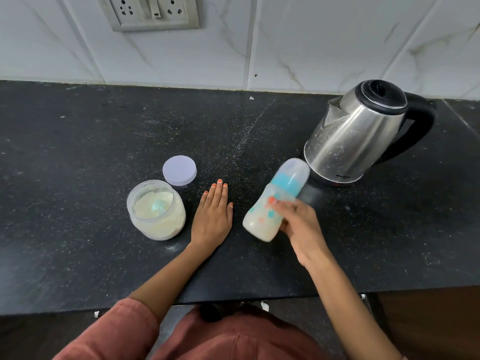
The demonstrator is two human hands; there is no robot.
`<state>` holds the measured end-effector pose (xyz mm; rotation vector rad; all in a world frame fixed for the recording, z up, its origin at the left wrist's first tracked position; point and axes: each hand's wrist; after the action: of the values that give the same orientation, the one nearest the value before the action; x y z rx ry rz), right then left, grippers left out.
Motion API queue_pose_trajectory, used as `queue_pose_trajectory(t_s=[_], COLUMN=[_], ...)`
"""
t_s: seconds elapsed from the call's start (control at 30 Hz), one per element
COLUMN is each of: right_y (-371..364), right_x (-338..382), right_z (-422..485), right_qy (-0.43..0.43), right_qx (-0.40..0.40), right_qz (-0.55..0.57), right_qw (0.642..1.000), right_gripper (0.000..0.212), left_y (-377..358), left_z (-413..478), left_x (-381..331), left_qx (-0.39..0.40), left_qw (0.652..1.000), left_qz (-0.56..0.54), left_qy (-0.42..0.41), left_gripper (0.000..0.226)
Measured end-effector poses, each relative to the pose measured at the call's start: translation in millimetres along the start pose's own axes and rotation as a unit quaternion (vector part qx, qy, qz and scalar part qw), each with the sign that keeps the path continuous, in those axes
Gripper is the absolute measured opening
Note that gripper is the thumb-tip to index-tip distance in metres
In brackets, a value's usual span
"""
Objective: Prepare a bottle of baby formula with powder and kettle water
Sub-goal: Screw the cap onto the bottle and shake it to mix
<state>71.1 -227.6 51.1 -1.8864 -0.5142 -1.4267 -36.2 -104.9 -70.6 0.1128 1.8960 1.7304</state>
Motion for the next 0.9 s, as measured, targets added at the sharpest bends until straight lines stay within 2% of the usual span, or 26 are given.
queue_pose_trajectory(t_s=[0.07,0.1,0.13,0.2,0.27,0.3,0.33,0.4,0.47,0.53,0.57,0.63,0.7,0.73,0.8,0.9], right_y=[-3,-4,-4,-4,-1,1,1,2,1,-2,-2,-3,-2,-1,-1,-3], right_x=[1,0,-1,-8,-12,-12,-10,-5,1,0,-3,-9,-12,-11,-6,1], right_z=[8,9,7,-4,-14,-14,-12,-3,8,12,9,-2,-12,-12,-7,10], right_qy=[0.015,0.018,0.013,-0.018,-0.038,-0.036,-0.028,-0.01,0.01,0.023,0.018,-0.018,-0.04,-0.039,-0.024,0.003], right_qx=[-0.093,-0.1,-0.078,0.023,0.119,0.13,0.117,0.035,-0.069,-0.114,-0.097,0.001,0.096,0.106,0.052,-0.095], right_qz=[0.075,0.078,0.058,-0.033,-0.132,-0.151,-0.14,-0.04,0.063,0.092,0.073,-0.021,-0.124,-0.135,-0.061,0.092], right_qw=[0.993,0.992,0.995,0.999,0.983,0.979,0.983,0.999,0.996,0.989,0.992,1.0,0.987,0.984,0.996,0.991], right_gripper=[0.012,0.011,0.012,0.02,0.021,0.021,0.02,0.019,0.014,0.012,0.013,0.017,0.018,0.019,0.016,0.011], left_y=[0,-1,-1,-2,-3,-3,-3,-2,-2,-2,-2,-2,-2,-2,-2,-2], left_z=[-1,0,0,1,1,2,1,0,0,0,0,1,1,1,1,0], left_x=[0,0,0,1,0,0,1,1,1,1,1,1,1,1,0,1], left_qx=[0.0,-0.002,-0.001,0.0,0.003,0.005,0.002,-0.003,-0.002,-0.005,-0.007,-0.007,-0.002,-0.002,-0.002,-0.002], left_qw=[1.0,1.0,1.0,1.0,1.0,1.0,1.0,1.0,1.0,1.0,1.0,1.0,1.0,1.0,1.0,1.0], left_qz=[0.003,0.003,0.003,0.003,0.003,0.004,0.002,-0.001,0.003,0.002,0.002,0.005,0.008,0.007,0.003,0.004], left_qy=[-0.004,-0.003,-0.001,0.001,0.0,0.001,0.002,0.0,-0.003,-0.003,-0.002,-0.005,-0.005,-0.003,0.0,-0.001], left_gripper=[0.065,0.065,0.064,0.063,0.065,0.065,0.065,0.065,0.067,0.067,0.066,0.066,0.067,0.067,0.065,0.063])
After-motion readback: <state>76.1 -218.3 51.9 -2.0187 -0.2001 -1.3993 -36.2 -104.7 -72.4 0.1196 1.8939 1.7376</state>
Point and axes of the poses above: each hand's wrist, its own z-axis towards the middle knuckle, its own y-axis out of the back of the hand, x = y × z, and after that the axes turned 15 degrees about y, right-handed
